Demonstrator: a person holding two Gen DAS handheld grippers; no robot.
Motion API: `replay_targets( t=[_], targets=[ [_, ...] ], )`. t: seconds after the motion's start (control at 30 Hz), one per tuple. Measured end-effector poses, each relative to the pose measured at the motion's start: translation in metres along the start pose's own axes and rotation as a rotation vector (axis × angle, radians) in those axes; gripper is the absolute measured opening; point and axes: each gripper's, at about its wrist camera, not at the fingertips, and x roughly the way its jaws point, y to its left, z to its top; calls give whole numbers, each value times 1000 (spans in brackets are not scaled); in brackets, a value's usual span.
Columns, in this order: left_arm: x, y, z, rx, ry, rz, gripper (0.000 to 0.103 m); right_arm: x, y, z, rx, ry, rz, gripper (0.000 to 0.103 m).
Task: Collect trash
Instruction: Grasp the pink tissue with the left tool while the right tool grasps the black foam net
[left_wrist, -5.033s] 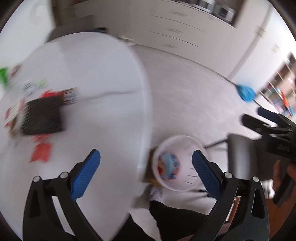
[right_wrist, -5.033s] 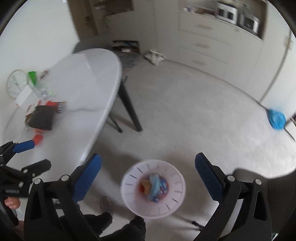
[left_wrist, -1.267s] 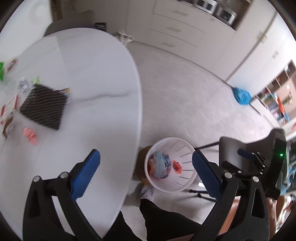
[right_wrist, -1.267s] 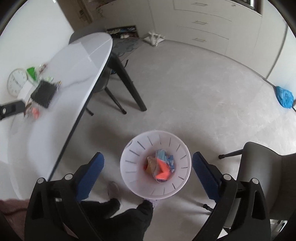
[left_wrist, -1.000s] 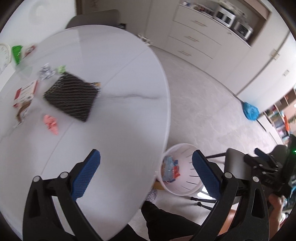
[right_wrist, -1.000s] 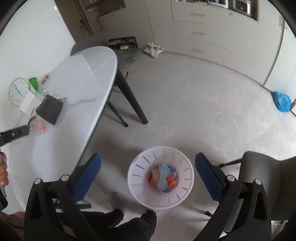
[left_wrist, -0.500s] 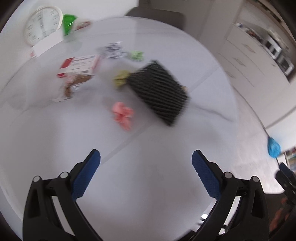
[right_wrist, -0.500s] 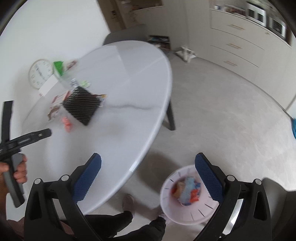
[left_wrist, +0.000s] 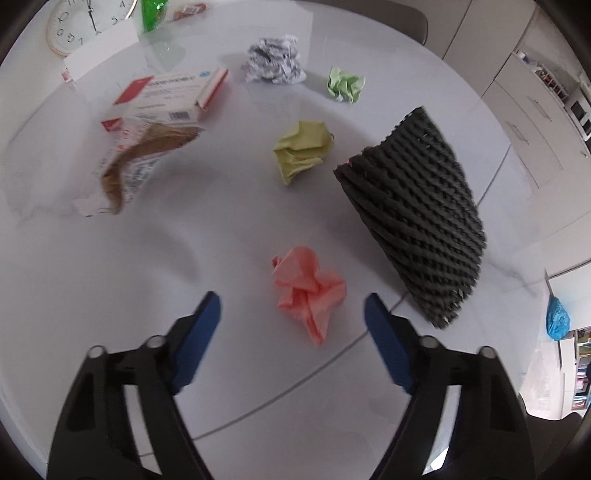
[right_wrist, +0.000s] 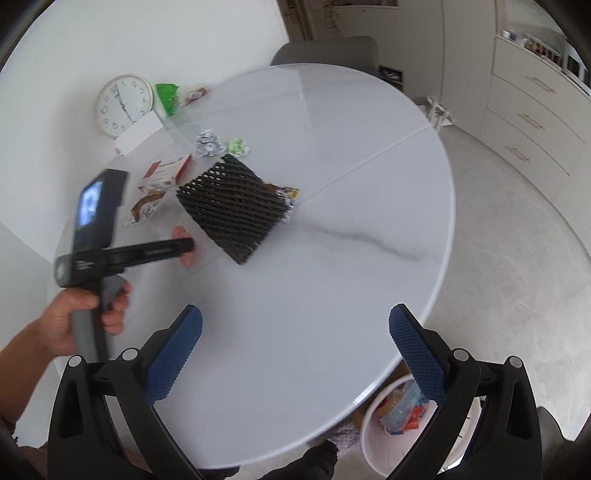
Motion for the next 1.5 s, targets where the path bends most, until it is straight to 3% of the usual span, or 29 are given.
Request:
replay_targets(
  t=[0.07,0.23,0.47,0.67,0.9,0.97,1.03,1.13,1.37,1.5],
  targets=[
    [8,-2,2,1,18,6,56,7,5,7,-8,7,16,100],
    [9,-9,4,44,-11,44,35,23,15,26,-56,19,49,100],
    [-7,-3,7,23,-23,32,33,56,30,73,-214,27,151,98],
    [-41,13,1,-14,-60,3,33,101,45,122,-319,73,250,81],
    [-69,44,-18,-68,-85,0,33,160,57,153,-444,170,271,62],
    [-72,51,-24,-83,-81,6,33,174,57,154,-448,213,284,52],
    [-74,56,-29,-91,-76,9,33,180,56,152,-439,241,306,34],
    [-76,62,-35,-99,-71,18,33,172,55,150,-418,232,329,18],
    [-89,64,-40,-101,-94,17,33,124,60,140,-384,142,348,14],
    [-107,50,-42,-34,-122,21,33,80,57,124,-334,67,357,14]
  ],
)
